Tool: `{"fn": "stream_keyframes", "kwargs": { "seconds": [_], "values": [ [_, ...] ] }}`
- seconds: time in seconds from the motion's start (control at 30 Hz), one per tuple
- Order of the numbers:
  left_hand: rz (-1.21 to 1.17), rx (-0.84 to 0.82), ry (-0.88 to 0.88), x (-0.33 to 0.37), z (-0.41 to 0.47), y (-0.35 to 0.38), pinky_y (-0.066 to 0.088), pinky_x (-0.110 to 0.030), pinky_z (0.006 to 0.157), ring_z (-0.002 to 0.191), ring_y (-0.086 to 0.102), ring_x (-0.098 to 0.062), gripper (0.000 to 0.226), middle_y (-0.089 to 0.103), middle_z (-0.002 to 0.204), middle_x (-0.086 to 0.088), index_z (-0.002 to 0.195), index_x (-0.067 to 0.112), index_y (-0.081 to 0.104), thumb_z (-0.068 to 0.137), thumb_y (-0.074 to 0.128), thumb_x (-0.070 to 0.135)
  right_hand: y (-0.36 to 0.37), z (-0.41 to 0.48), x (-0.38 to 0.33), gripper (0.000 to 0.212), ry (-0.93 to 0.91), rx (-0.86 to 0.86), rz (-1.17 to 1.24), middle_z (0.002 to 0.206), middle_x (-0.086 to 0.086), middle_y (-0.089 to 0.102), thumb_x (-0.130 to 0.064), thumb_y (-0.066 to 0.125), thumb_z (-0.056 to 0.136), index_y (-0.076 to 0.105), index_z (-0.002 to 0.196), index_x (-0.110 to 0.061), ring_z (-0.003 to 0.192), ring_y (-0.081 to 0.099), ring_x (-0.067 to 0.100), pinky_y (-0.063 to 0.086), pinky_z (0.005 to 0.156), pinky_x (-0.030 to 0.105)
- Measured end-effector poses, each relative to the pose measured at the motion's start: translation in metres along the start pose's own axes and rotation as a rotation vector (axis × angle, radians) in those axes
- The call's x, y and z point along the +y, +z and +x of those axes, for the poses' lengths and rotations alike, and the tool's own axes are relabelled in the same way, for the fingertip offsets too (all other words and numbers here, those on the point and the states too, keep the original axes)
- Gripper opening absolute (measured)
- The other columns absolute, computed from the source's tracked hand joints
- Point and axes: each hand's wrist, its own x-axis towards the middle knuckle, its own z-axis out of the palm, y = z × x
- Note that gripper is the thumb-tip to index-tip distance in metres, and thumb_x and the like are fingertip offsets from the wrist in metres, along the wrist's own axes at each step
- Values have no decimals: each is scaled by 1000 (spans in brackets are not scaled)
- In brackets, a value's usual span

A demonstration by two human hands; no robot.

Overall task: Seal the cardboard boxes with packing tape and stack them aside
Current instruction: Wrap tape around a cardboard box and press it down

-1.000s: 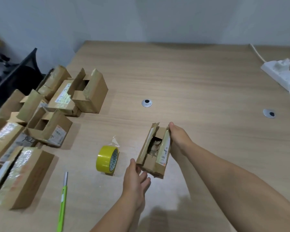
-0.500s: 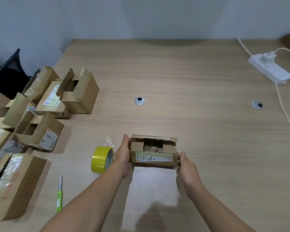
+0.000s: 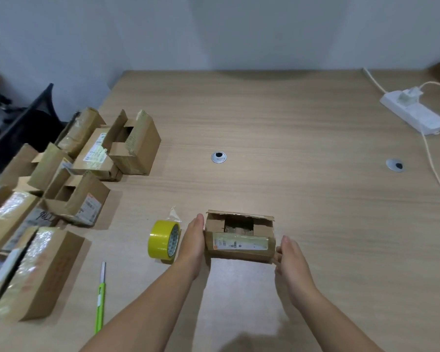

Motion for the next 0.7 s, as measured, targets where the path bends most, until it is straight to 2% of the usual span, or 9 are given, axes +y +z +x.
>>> {"fn": "stream_keyframes", "kwargs": {
  "seconds": [0.03,0.1,0.17,0.27,0.37,0.43,0.5,0.6,0.7],
  "values": [
    [70,43,48,0,-4,-5,41,-39,105,111,57,-18,43,63,113,2,125,17,55,105,35,49,-2,2,0,27,8,15,19,106,-2,52,-43,31,107,52,112,-26,93,54,18,45,84,35],
    [182,120,199,5,-14,-15,44,-42,101,105,57,-26,32,60,99,-2,108,17,61,104,39,40,-8,3,-3,21,19,71,22,87,0,42,-39,36,101,48,94,-22,72,40,17,33,63,33],
    [207,134,357,11,-24,-33,49,-39,96,104,63,-18,22,66,101,5,103,28,67,101,47,37,-11,7,11,28,69,129,-110,77,5,47,-39,38,93,47,80,-15,66,42,23,34,58,37],
    [282,267,423,27,-15,-71,50,-34,85,93,64,-15,19,70,96,6,100,24,71,100,52,26,-9,10,44,29,156,150,-263,82,16,62,-34,43,87,56,80,-9,75,59,36,54,69,50],
    [252,347,197,45,21,-108,47,-38,88,93,59,-25,14,69,102,-5,89,22,65,97,54,24,2,3,60,23,180,107,-359,72,16,66,-21,46,89,59,79,-6,62,59,30,47,56,38],
    [203,309,-32,51,45,-119,44,-37,84,92,54,-27,18,64,108,-11,98,11,64,99,54,27,12,4,60,22,150,109,-356,69,15,66,-18,46,91,60,77,-7,62,58,29,47,59,36],
    [223,191,-210,53,59,-119,44,-33,76,88,54,-26,29,60,106,-12,113,5,60,101,53,30,20,11,62,23,149,131,-331,72,14,67,-19,47,91,61,76,-10,67,60,31,51,65,42],
    [296,57,-335,57,58,-110,42,-31,58,70,56,-24,22,58,85,-10,94,9,56,102,51,29,21,16,61,23,167,174,-347,74,10,69,-19,47,90,63,75,-12,74,64,34,57,71,47],
    [353,-12,-429,63,69,-105,49,-37,64,74,60,-30,25,59,86,-14,94,9,53,99,55,34,17,11,62,24,157,154,-337,70,8,68,-19,47,90,61,71,-12,66,61,31,51,62,42]
  ]
}}
